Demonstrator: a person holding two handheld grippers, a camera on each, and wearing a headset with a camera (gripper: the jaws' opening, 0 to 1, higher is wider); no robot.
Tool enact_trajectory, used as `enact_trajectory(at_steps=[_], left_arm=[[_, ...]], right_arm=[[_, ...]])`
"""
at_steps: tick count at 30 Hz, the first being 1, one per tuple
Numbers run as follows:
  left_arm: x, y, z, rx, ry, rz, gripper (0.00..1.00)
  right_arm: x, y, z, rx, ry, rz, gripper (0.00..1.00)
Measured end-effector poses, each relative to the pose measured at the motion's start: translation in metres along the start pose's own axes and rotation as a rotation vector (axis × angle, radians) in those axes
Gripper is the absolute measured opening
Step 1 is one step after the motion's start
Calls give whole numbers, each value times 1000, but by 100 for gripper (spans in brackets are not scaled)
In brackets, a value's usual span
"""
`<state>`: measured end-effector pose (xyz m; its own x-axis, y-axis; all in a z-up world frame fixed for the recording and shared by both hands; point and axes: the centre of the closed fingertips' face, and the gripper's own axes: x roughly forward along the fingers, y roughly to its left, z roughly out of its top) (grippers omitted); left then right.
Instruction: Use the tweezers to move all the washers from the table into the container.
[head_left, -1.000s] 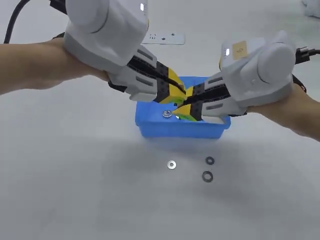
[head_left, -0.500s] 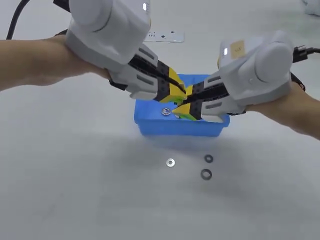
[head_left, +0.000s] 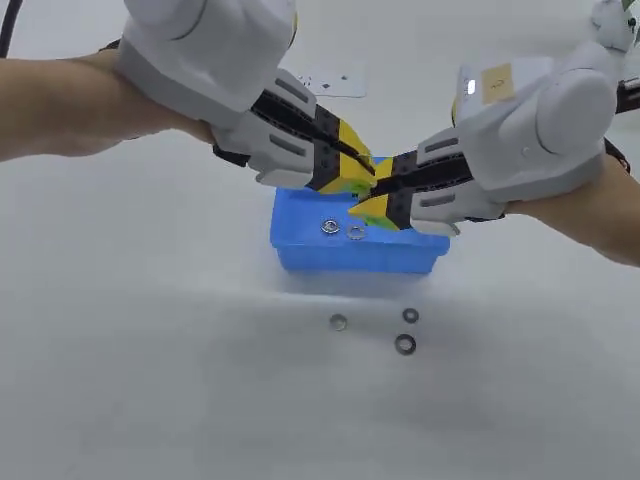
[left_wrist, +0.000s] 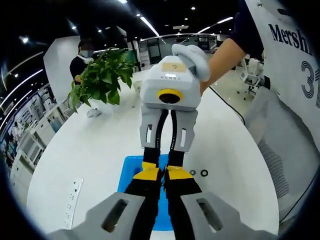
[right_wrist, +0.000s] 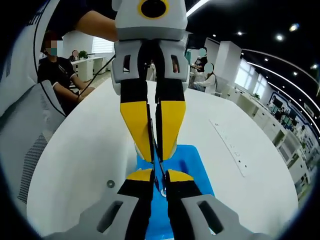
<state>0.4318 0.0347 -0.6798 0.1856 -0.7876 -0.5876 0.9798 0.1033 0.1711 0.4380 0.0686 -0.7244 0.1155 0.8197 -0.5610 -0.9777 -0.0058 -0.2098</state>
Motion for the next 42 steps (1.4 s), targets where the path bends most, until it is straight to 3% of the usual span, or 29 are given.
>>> enact_trajectory(at_steps=[5,9,19,31,42], left_arm=[[-7,-14,11,26,4,7,7],[-12,-23,18,11,-10,11,7],[-14,-52,18,1,-8,11,7],[-15,-77,3,-39,7,6,7],[-16,-83,-11,-80,10,6,7]], right_arm=[[-6,11,10,-26,1,10,10],[-10,21,17,-38,-2,18,10],[-14,49,18,-66,10,59,10],[-2,79,11,-87,27,111,10],[8,86,5,-61,22,133,10]])
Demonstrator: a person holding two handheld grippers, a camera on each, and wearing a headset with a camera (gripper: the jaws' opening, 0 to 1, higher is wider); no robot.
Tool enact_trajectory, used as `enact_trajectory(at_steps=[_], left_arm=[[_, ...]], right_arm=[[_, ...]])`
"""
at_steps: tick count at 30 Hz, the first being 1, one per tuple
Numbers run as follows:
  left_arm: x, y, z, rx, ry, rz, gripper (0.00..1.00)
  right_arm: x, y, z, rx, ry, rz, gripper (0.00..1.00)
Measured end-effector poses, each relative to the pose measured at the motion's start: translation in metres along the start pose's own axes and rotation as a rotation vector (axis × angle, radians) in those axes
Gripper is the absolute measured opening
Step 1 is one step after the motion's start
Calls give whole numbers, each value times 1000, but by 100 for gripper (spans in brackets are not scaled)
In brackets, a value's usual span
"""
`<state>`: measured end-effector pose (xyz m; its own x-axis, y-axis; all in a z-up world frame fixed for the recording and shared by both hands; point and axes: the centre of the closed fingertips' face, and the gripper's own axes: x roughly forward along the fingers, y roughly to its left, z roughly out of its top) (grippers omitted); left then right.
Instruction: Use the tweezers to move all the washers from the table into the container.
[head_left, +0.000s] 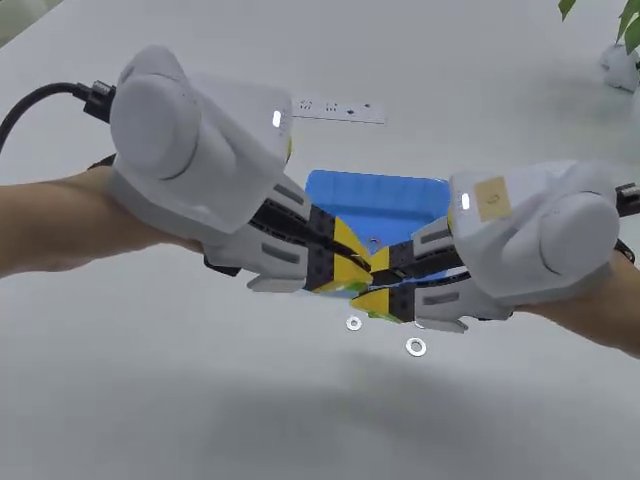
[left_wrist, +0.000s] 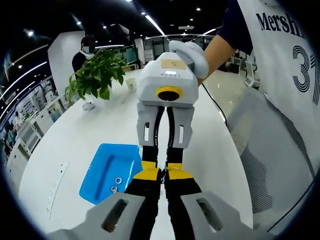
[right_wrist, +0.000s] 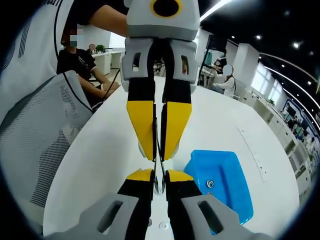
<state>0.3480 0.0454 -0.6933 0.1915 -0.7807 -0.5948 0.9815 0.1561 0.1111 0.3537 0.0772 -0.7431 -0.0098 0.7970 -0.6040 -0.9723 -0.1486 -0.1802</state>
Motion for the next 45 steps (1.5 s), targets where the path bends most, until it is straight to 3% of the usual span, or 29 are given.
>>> enact_trajectory(at_steps=[6,18,45], left_arm=[[4,-4,-10,-5,19,-16,7],[8,2,-22,-11,40,-18,7],[13,1,-25,-23,39,-34,7]], right_arm=[[8,6,-7,15,3,17,10],[18,3,-12,55,-5,23,10],[23,4,-16,70,-9,32,10]])
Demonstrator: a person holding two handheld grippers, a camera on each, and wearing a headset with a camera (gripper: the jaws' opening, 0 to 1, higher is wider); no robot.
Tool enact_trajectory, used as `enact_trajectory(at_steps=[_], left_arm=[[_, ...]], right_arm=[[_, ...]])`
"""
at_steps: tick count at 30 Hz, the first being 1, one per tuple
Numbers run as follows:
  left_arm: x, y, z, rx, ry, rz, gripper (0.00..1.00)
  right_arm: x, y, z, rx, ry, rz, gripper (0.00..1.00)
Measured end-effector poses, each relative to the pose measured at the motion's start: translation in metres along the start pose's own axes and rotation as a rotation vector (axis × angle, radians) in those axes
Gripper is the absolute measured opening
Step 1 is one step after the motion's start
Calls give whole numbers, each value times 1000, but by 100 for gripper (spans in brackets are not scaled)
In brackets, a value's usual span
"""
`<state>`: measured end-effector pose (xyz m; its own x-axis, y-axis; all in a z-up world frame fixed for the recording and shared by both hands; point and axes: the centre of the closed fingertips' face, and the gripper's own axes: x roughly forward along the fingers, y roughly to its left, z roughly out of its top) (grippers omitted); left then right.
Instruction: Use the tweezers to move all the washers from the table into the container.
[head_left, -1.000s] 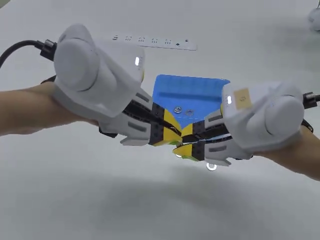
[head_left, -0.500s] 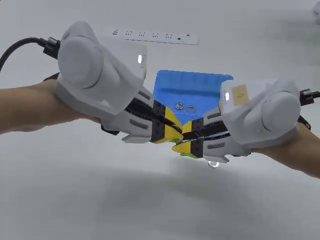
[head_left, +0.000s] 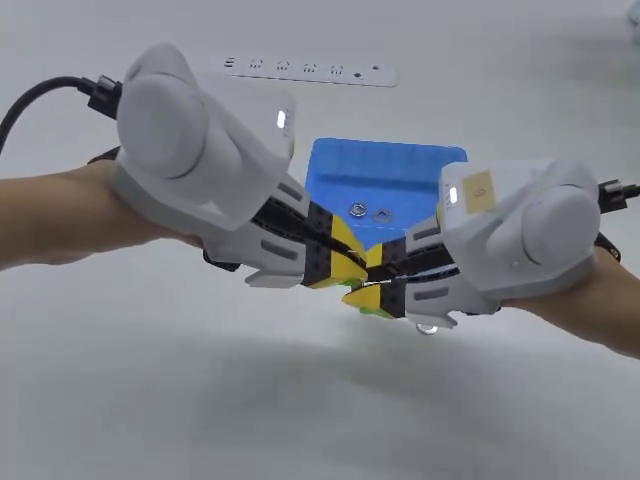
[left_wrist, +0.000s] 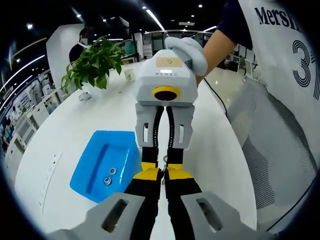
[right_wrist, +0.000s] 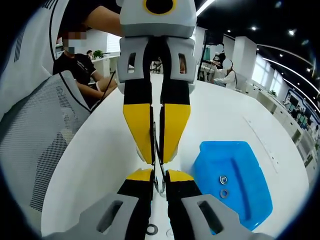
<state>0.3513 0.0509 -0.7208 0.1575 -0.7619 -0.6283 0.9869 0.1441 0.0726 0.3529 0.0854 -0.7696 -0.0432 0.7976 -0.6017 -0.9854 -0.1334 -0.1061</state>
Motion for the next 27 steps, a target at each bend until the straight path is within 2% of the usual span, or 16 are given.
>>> enact_trajectory(at_steps=[9,21,27], left_arm=[[2,0,-2,6,9,-2,7],[3,4,0,-5,6,0,7],[1,2,-2,-1,15,-4,7]], right_arm=[[2,0,-2,-6,8,0,10],[1,-3,-2,25,3,-7,9],[3,-1,-1,0,15,6,9]])
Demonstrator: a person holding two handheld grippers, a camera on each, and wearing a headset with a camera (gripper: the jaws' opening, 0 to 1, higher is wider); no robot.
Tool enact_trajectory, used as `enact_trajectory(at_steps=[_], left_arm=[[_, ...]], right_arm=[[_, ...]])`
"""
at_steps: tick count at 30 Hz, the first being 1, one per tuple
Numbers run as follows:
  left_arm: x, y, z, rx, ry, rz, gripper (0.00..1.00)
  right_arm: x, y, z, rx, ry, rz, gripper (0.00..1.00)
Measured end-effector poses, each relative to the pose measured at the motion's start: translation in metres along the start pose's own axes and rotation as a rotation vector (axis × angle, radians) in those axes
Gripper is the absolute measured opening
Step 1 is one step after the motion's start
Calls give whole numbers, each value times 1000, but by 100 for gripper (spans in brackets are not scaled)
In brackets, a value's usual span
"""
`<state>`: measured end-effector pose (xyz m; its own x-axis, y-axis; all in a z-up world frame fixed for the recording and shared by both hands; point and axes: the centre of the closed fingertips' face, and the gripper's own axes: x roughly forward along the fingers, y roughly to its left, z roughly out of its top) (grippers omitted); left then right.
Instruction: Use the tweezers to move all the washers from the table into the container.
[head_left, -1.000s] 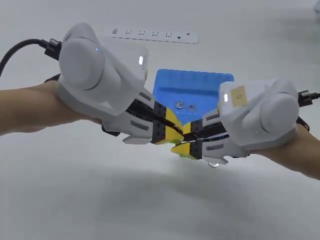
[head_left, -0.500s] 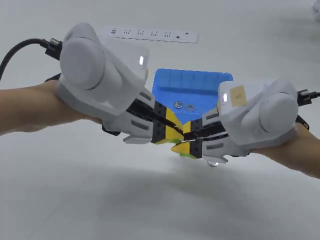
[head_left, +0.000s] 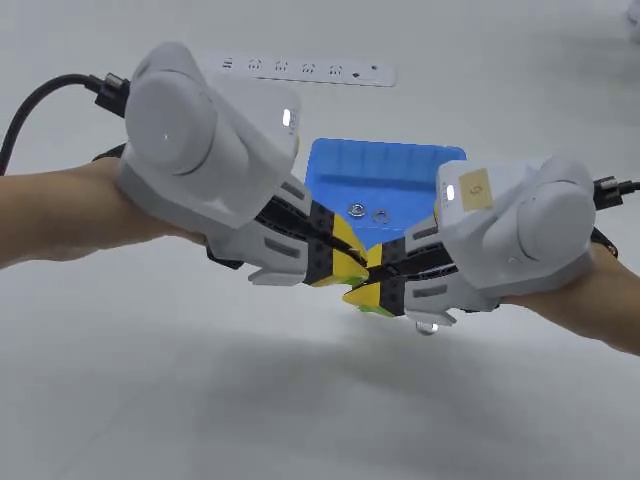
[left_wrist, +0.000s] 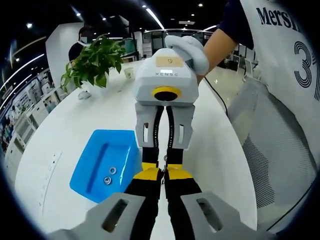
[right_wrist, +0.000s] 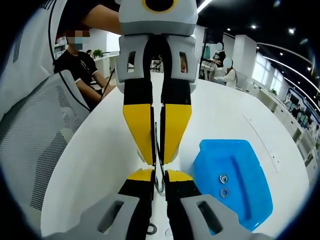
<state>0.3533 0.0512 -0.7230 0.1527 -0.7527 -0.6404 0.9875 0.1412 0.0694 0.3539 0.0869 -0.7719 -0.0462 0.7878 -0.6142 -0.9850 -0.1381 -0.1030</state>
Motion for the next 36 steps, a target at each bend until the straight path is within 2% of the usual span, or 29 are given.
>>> enact_trajectory(at_steps=[6,12,27,30,36], left_arm=[[-2,-2,1,0,9,1,7],[-9,-1,14,11,-7,12,7],[-26,12,43,67,-24,40,7],[-28,17,48,80,-30,47,7],[-29,33,56,99,-41,53,7]], right_arm=[[-3,1,1,3,7,-12,9],[-14,-2,10,-13,0,-32,9],[-37,-20,33,-38,-20,-98,9],[-42,-25,36,-32,-33,-115,9],[-49,-43,39,-44,-41,-151,9]])
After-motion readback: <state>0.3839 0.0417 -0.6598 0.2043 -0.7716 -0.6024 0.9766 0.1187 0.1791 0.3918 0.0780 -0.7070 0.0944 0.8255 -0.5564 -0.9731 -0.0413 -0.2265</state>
